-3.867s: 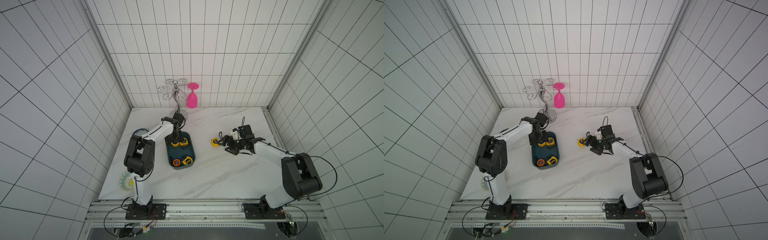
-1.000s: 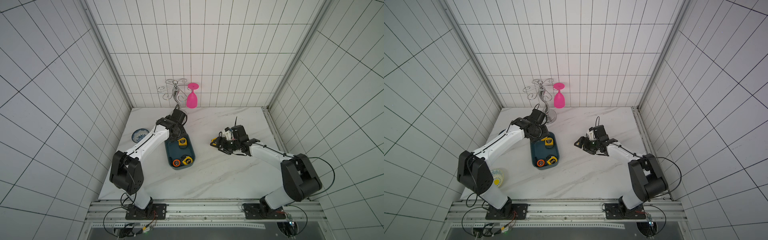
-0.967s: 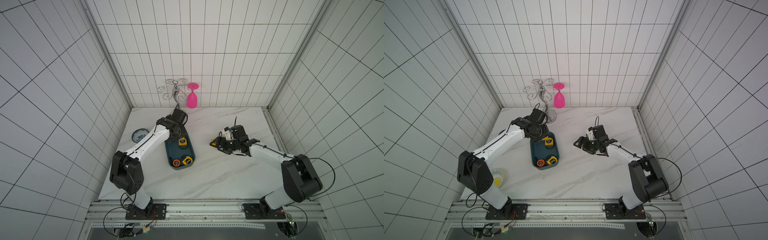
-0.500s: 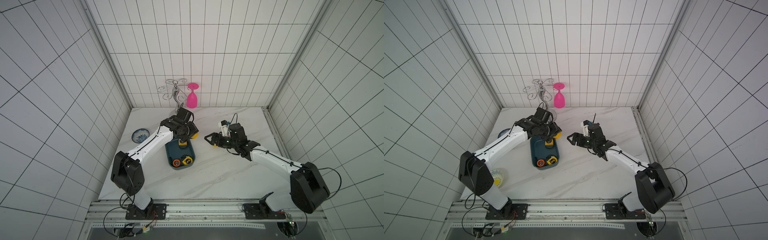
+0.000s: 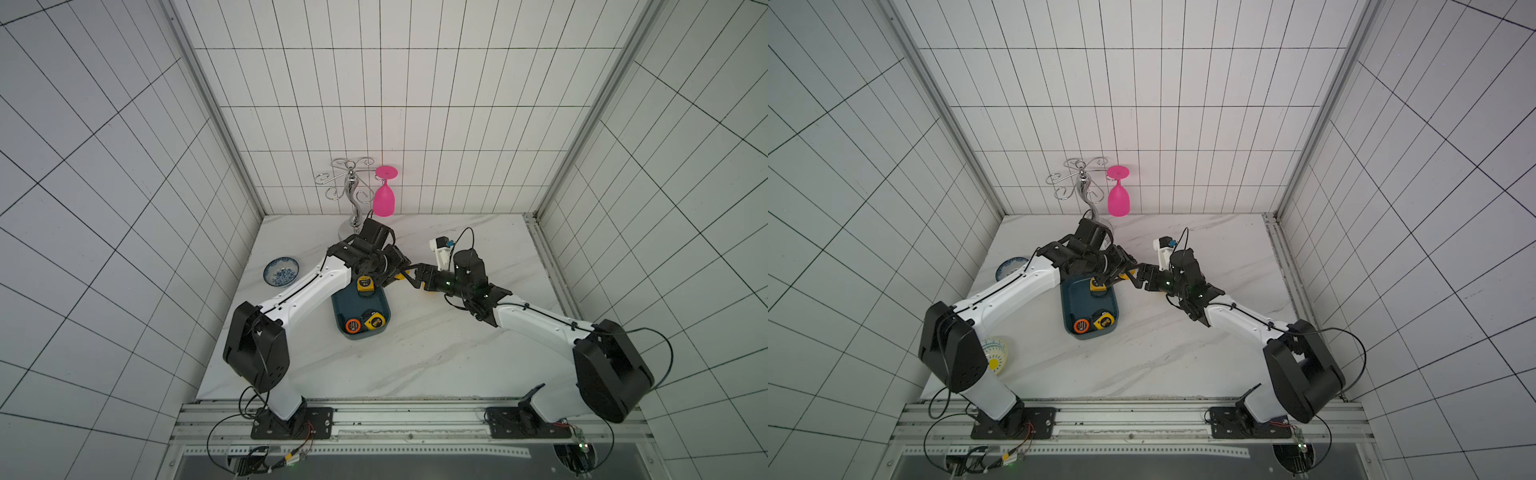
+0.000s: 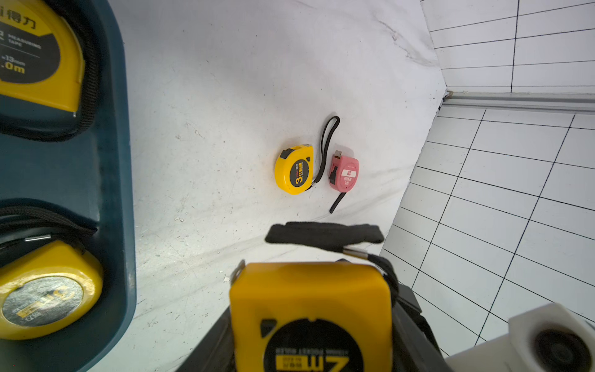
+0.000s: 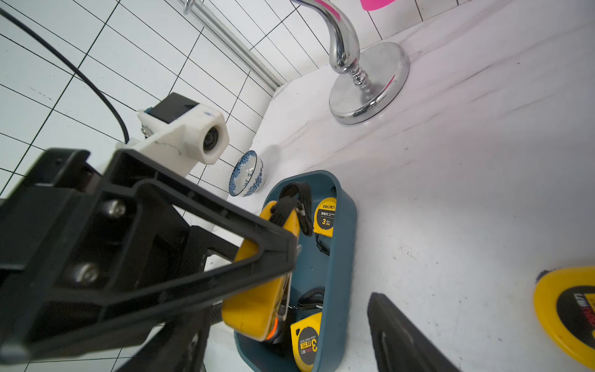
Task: Take the tape measure out of the storage box
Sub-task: Place the tape measure at the center of the board.
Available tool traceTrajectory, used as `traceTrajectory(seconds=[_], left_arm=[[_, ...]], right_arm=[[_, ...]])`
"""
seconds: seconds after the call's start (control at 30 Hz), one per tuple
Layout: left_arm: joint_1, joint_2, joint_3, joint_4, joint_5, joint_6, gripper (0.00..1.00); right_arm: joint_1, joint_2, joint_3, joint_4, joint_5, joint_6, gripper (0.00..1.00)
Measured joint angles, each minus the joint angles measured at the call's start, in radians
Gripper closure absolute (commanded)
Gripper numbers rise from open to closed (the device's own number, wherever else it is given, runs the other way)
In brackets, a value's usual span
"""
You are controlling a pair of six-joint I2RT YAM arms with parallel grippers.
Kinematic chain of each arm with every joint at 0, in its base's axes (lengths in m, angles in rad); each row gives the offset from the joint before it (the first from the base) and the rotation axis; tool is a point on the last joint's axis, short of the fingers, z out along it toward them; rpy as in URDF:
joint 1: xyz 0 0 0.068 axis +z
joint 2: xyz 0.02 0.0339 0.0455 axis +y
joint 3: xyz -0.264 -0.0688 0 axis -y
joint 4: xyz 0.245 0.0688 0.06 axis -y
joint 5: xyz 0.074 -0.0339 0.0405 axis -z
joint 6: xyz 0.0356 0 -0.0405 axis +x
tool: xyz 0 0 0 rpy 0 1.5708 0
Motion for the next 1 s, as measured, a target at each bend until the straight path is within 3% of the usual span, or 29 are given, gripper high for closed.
traceTrajectory(seconds=[0.17,0.57,0.6,0.67,0.77,0.87,1.0], left_arm=[[0.001,0.0,-0.03,0.041,0.022,-0.028,1.0],[0.003,-0.006,-0.089,0.148,0.079,-0.093,1.0],[0.003,-0.007,-0.09,0.149,0.079,-0.094,0.88],[0.003,-0.01,-0.095,0.152,0.079,-0.094,0.54],[0.01,-0.016,-0.095,0.145,0.082,-0.085,0.26],[0.031,-0.04,-0.095,0.117,0.087,-0.042,0.05],[0.085,-0.093,-0.073,0.021,0.04,0.073,0.02]], right_arm=[[0.0,0.031,-0.013,0.048,-0.003,0.004,0.29],[0.006,0.054,-0.017,0.108,-0.008,0.014,0.77],[0.006,0.054,-0.018,0.107,-0.007,0.014,0.8],[0.006,0.054,-0.019,0.108,-0.006,0.014,0.82],[0.005,0.055,-0.024,0.117,-0.008,0.016,0.82],[-0.01,0.07,-0.024,0.122,-0.018,0.037,0.82],[-0.056,0.13,-0.024,0.125,-0.043,0.078,0.82]])
